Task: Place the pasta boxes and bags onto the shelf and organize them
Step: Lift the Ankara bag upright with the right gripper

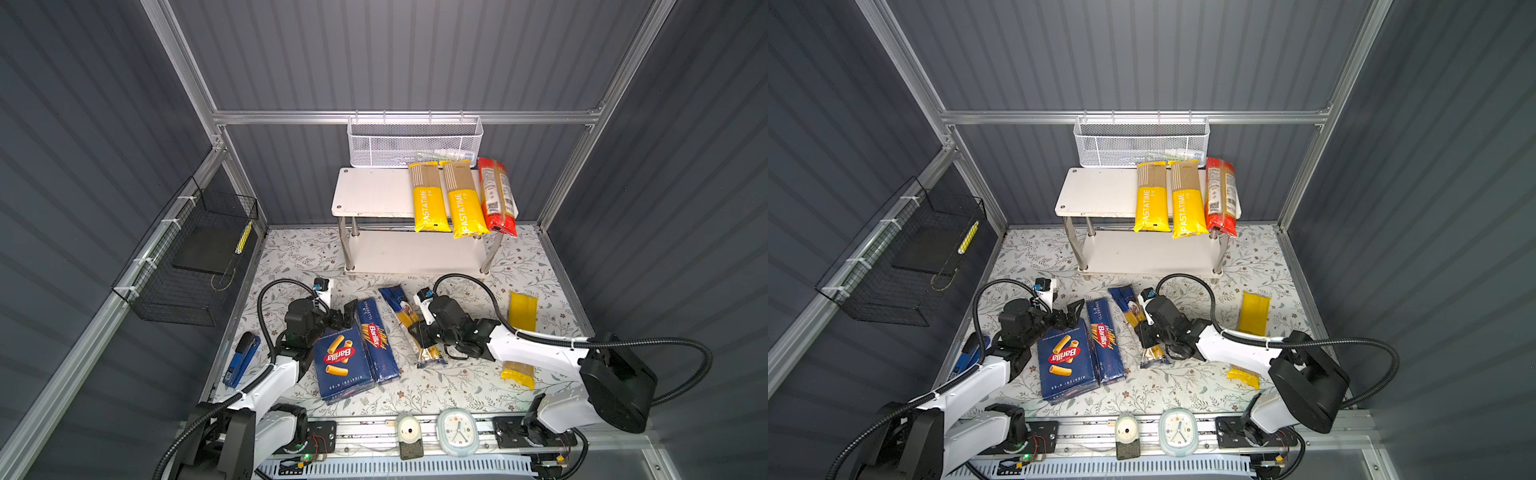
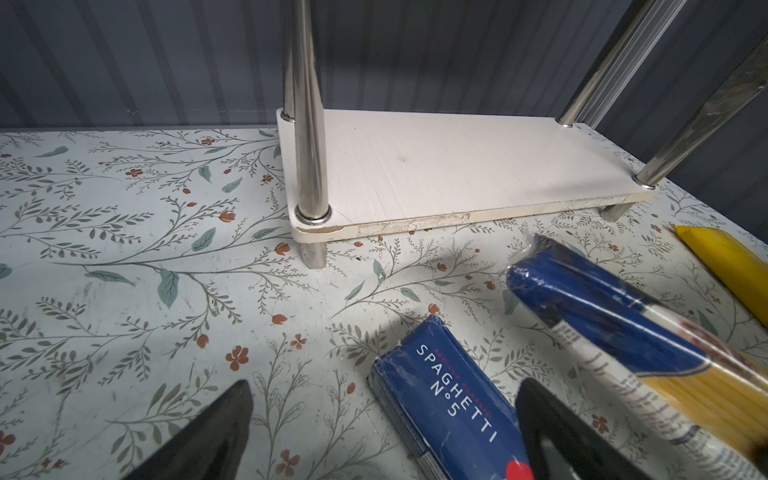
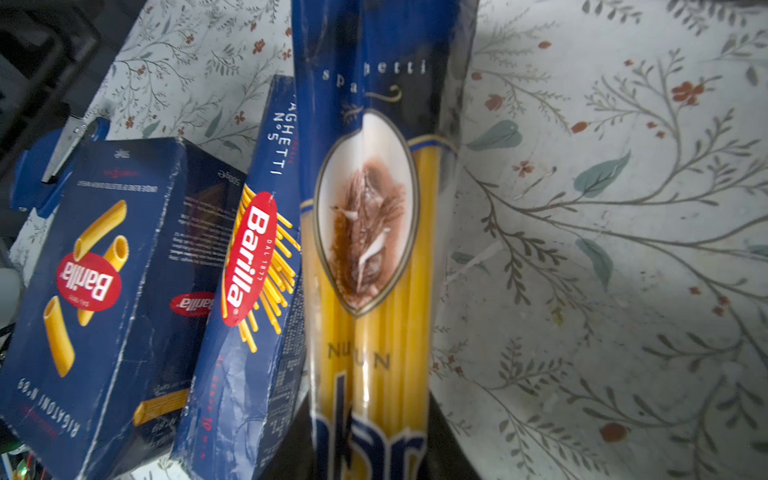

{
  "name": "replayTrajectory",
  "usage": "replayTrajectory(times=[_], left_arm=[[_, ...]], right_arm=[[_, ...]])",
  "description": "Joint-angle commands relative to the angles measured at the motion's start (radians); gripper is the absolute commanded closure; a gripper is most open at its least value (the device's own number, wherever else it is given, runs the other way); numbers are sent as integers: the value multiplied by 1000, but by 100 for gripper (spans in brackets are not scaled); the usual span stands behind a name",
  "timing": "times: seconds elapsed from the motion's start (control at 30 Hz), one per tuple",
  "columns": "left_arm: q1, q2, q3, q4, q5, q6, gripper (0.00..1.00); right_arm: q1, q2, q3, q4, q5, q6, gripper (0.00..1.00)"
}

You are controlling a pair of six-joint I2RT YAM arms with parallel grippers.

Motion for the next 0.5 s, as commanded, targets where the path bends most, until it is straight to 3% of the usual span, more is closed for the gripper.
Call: replayTrajectory(times=[0.0, 0.47], left_arm=[[-1, -1, 19, -11, -8, 14, 0], [0, 5, 24, -13, -10, 14, 1]], right_arm=[[-4, -75, 82, 62, 0, -40, 75], [2, -158, 290, -69, 9, -100, 79]])
